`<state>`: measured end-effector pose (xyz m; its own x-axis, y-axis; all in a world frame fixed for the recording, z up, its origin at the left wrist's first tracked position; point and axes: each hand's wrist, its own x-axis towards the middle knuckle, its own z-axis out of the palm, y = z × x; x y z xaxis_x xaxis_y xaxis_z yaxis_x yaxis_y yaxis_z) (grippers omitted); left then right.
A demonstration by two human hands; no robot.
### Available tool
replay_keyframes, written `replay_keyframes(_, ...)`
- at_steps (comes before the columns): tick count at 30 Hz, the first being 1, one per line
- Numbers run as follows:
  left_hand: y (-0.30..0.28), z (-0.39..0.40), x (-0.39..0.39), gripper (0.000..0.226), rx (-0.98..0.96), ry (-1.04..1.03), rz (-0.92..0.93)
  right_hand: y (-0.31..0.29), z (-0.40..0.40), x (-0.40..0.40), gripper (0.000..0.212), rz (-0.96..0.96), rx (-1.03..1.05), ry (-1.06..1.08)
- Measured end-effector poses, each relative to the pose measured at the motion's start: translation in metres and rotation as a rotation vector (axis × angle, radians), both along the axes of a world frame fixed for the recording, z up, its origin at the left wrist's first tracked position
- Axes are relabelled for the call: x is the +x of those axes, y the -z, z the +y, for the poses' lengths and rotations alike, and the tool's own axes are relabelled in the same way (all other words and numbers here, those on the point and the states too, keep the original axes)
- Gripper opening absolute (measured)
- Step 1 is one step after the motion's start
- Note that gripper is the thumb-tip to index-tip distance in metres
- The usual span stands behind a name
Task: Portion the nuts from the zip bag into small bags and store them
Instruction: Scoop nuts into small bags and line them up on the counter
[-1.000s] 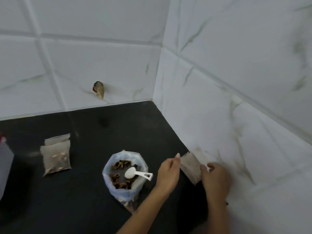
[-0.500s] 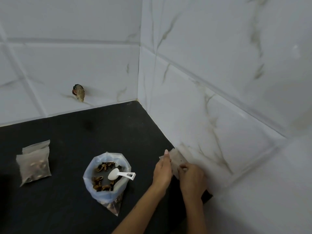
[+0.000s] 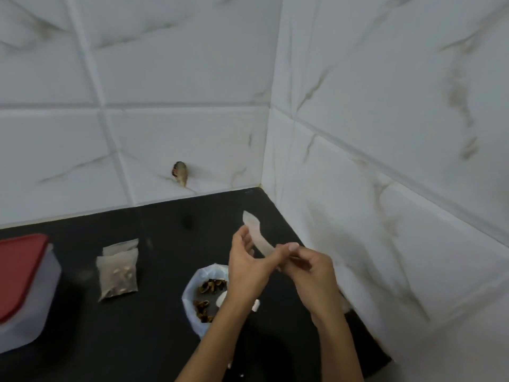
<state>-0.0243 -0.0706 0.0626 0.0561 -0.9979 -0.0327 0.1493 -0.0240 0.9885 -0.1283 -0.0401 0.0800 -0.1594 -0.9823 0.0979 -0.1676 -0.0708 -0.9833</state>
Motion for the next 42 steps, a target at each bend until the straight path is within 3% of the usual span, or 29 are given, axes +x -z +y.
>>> replay_keyframes(2,-0.007,0.002,0.024,0.076,-0.069,-0.073,-0.017,-0.001,-0.004,0.018,0.022,-0.006,0.050,-0.153)
replay_keyframes(5,-0.003,0.006,0.061,0.058,-0.164,-0.235,-0.187,0.004,-0.011,0.044,0.018,0.049,0.129,-0.276)
replay_keyframes(7,0.002,0.011,0.079,0.055,-0.212,-0.301,-0.335,0.007,-0.016,0.058,0.021,0.072,0.110,-0.187)
replay_keyframes(9,0.006,0.017,0.097,0.064,-0.239,-0.351,-0.501,0.004,-0.018,0.076,0.021,-0.037,0.040,-0.074)
replay_keyframes(12,0.010,0.022,0.118,0.078,-0.267,-0.353,-0.689,-0.008,-0.017,0.099,0.014,-0.165,0.021,-0.192)
replay_keyframes(14,0.015,0.026,0.131,0.075,-0.268,-0.361,-0.758,-0.008,-0.016,0.112,0.020,-0.038,0.043,-0.324)
replay_keyframes(17,0.023,0.034,0.149,0.070,-0.294,-0.393,-0.828,-0.005,-0.014,0.126,0.019,0.271,-0.081,-0.275)
replay_keyframes(21,0.032,0.041,0.165,0.061,-0.341,-0.456,-0.841,-0.003,-0.015,0.136,0.026,0.555,-0.258,-0.263)
replay_keyframes(24,0.034,0.041,0.169,0.058,-0.362,-0.433,-0.861,-0.002,-0.014,0.138,0.019,0.528,-0.170,-0.435)
replay_keyframes(26,0.034,0.041,0.167,0.057,-0.379,-0.415,-0.916,-0.001,-0.015,0.136,0.026,0.498,-0.077,-0.521)
replay_keyframes(28,0.036,0.040,0.161,0.055,-0.423,-0.412,-0.960,0.000,-0.015,0.131,0.036,0.466,-0.010,-0.547)
replay_keyframes(31,0.040,0.038,0.149,0.052,-0.440,-0.447,-0.895,-0.001,-0.014,0.122,0.034,0.438,0.016,-0.563)
replay_keyframes(33,0.041,0.036,0.140,0.052,-0.412,-0.453,-0.831,0.000,-0.014,0.113,0.025,0.398,0.019,-0.496)
replay_keyframes(36,0.045,0.034,0.129,0.048,-0.353,-0.427,-0.777,0.005,-0.021,0.088,0.008,0.413,0.039,-0.209)
replay_keyframes(39,0.051,0.034,0.122,0.036,-0.179,-0.385,-0.686,0.022,-0.028,0.065,0.025,0.702,0.352,-0.093)
replay_keyframes(42,0.058,0.032,0.120,0.039,0.077,-0.370,-0.615,0.044,-0.028,0.062,0.036,0.794,0.651,-0.114)
